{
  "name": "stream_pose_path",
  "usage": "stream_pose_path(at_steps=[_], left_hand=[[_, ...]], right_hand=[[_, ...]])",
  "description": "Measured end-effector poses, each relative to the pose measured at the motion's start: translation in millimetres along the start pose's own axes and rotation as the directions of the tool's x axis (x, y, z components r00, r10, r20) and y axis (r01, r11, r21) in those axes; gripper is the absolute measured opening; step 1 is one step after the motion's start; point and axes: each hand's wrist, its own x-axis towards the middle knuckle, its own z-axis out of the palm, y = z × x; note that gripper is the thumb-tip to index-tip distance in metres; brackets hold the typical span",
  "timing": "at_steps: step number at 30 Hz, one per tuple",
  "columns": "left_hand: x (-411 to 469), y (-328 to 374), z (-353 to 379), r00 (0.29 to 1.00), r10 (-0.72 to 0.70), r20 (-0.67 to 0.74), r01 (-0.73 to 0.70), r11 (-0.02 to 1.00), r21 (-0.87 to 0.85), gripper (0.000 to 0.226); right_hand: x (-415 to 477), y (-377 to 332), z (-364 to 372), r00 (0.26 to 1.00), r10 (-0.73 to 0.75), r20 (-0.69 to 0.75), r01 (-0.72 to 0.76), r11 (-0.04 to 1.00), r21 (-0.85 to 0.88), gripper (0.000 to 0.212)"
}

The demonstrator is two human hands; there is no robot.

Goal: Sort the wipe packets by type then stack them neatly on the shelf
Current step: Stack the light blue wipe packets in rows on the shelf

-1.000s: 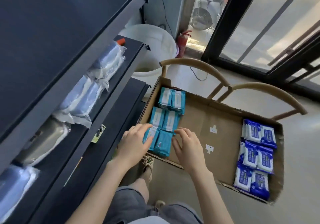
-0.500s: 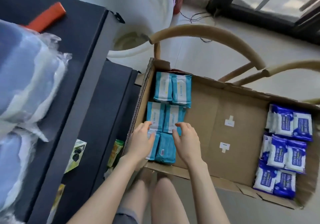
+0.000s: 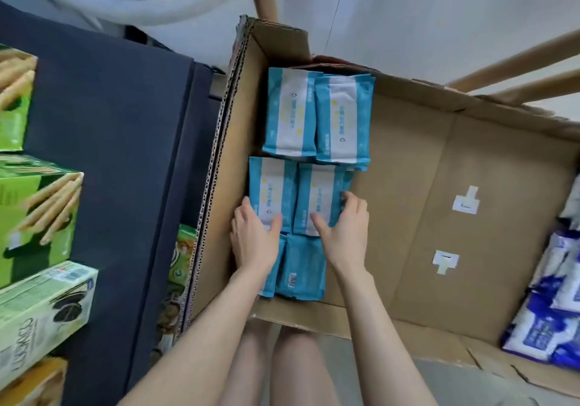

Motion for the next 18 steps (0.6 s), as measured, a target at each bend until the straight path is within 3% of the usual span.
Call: stream_pose_path(at_steps=[6, 10, 14, 18], left_hand=[[2.2, 0.4, 5.1, 0.988, 0.028, -0.149, -0.038, 0.997, -0.068, 0.046], [-6.4, 7.7, -4.6, 0.975, 0.005, -0.221, -0.047, 0.982, -0.183, 0.035], [-27.7, 10.9, -21.9, 0.981, 0.023, -0.195, -0.071, 0.967, -0.246, 0.024], [-65.4, 8.1, -56.0, 0.988, 0.012, -0.151, -0.084, 0.872, -0.482, 0.012]], right_hand=[[13.2, 3.6, 6.6, 0.995, 0.099, -0.003, -0.098, 0.988, 0.123, 0.057], [8.1, -0.4, -0.4, 0.990, 0.139, 0.036, -0.143, 0.949, 0.280, 0.030], [-15.8, -9.9, -22.7, 0.991, 0.128, 0.049, -0.136, 0.898, 0.417, 0.018], [-59.0, -24.0, -59.2, 0.991, 0.103, 0.090, -0.136, 0.815, 0.563, 0.019]])
